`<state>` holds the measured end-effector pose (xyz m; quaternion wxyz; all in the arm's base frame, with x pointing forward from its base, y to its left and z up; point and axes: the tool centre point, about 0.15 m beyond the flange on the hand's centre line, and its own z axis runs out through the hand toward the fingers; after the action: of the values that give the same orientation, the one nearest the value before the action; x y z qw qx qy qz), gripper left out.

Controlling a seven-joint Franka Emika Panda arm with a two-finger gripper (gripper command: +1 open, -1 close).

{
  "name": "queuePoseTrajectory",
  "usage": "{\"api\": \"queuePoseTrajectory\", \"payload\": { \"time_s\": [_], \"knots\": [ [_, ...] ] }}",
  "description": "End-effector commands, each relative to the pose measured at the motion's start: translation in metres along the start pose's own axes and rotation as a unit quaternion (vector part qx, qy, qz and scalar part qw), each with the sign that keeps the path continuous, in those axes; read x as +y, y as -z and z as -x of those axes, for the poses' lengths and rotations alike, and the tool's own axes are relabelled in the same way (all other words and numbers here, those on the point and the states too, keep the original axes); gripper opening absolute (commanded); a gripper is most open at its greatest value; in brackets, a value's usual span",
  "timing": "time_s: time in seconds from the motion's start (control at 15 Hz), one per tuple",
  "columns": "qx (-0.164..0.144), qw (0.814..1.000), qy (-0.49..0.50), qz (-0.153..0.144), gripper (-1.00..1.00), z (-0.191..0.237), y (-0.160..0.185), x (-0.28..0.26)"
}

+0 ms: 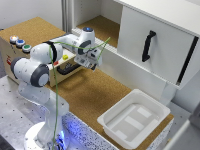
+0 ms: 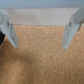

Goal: Close the drawer

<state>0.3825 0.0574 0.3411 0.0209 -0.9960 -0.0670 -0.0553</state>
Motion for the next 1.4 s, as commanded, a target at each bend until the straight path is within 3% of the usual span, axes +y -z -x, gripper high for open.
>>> {"api": "queuePoseTrajectory", "payload": {
  "time_s": [0.0,0.2,0.87,1.33],
  "knots": [
    [0.035,0.999,-0.009,0.017,-1.00,0.018,-0.026,-0.024],
    [0.033,0.999,-0.012,0.025,-1.00,0.020,-0.025,-0.031],
    [0.038,0.999,-0.016,-0.012,-1.00,0.019,-0.014,-0.067],
    [0.027,0.998,0.036,-0.032,-1.00,0.034,-0.012,-0.106]
  ]
}}
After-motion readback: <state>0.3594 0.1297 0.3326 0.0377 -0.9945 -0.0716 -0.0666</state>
